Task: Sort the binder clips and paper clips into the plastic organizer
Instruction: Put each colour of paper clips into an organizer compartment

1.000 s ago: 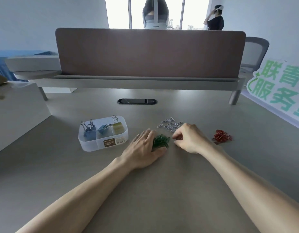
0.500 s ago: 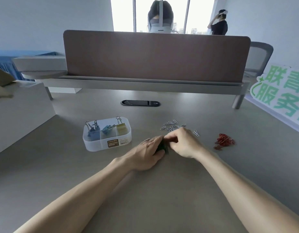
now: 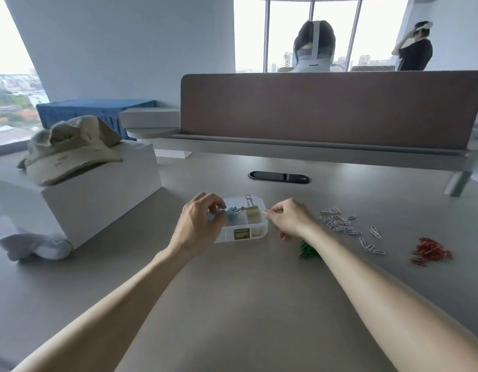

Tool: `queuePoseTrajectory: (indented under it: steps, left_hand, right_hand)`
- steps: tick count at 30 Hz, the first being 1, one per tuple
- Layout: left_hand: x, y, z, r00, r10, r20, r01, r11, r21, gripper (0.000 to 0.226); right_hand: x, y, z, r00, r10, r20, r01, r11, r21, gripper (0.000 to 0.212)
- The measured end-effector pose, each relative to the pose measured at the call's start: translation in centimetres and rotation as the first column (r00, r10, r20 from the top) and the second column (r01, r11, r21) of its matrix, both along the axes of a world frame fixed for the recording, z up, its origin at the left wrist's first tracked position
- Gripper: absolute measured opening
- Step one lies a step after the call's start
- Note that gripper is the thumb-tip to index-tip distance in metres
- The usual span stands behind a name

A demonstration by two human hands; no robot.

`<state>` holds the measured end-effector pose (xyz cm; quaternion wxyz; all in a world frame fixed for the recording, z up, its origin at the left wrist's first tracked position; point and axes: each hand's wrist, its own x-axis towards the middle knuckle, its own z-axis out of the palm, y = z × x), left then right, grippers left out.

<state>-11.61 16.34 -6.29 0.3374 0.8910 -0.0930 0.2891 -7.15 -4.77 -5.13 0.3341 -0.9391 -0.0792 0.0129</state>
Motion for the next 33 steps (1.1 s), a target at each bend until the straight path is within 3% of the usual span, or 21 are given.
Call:
queuePoseTrajectory:
  steps: [5,9,11,14,17,19,20,22,25,27,33]
  left_hand:
    - [0.1,4.1,-1.1,0.963,0.154,-0.220,-0.196,0.962,-0.188,0.011]
    - [0.4,4.5,-2.0,0.925,0.054,-0.377,-0.176,0.938,-0.299,0.042]
    - [0.6,3.8,-2.5,0.933,-0.008,-0.360,-0.102,0.953,-0.286,0.051]
    - [1.2,2.0,-2.9,0.942,-0.080,-0.327,0.000,0.971,-0.237,0.046]
    - [2.3,1.0,-3.4,0.954,-0.045,-0.296,-0.006,0.985,-0.170,0.046]
    - [2.9,0.5,-3.5,0.963,-0.015,-0.268,-0.032,0.985,-0.171,0.045]
    - [3.2,0.4,-3.5,0.966,-0.016,-0.256,-0.029,0.985,-0.173,0.045]
    - [3.8,0.1,-3.5,0.968,-0.036,-0.249,-0.010,0.984,-0.179,0.044]
    - [4.3,0.3,-3.5,0.967,-0.068,-0.246,0.020,0.981,-0.191,0.041]
    - [4.3,0.3,-3.7,0.967,-0.084,-0.241,0.036,0.980,-0.197,0.039]
    - [4.1,0.4,-3.7,0.967,-0.094,-0.235,0.049,0.980,-0.193,0.040]
  right_hand:
    - [0.7,2.9,-0.2,0.998,-0.044,0.041,0.047,0.995,-0.085,0.023]
    - [-0.4,1.3,-0.4,0.998,-0.058,0.037,0.061,0.995,-0.080,0.025]
    - [-1.2,0.1,-0.6,0.999,-0.040,0.004,0.041,0.996,-0.075,0.026]
    - [-2.3,-2.2,-0.3,0.997,-0.004,-0.075,0.000,0.998,-0.056,0.030]
    - [-2.3,-5.5,1.0,0.998,-0.056,-0.022,0.055,0.998,-0.044,0.035]
    - [-2.2,-7.9,1.5,0.999,-0.053,-0.008,0.051,0.988,-0.147,0.028]
    - [-2.1,-8.7,1.5,0.998,-0.037,-0.048,0.025,0.973,-0.228,0.033]
    - [-2.0,-9.4,0.9,0.990,0.019,-0.142,-0.075,0.914,-0.399,0.063]
    - [-1.6,-8.3,-0.3,0.976,0.146,-0.164,-0.207,0.857,-0.472,0.083]
    - [-1.2,-7.5,-0.7,0.970,0.204,-0.132,-0.242,0.847,-0.474,0.077]
    - [-0.7,-6.9,-0.9,0.968,0.240,-0.077,-0.250,0.874,-0.418,0.031]
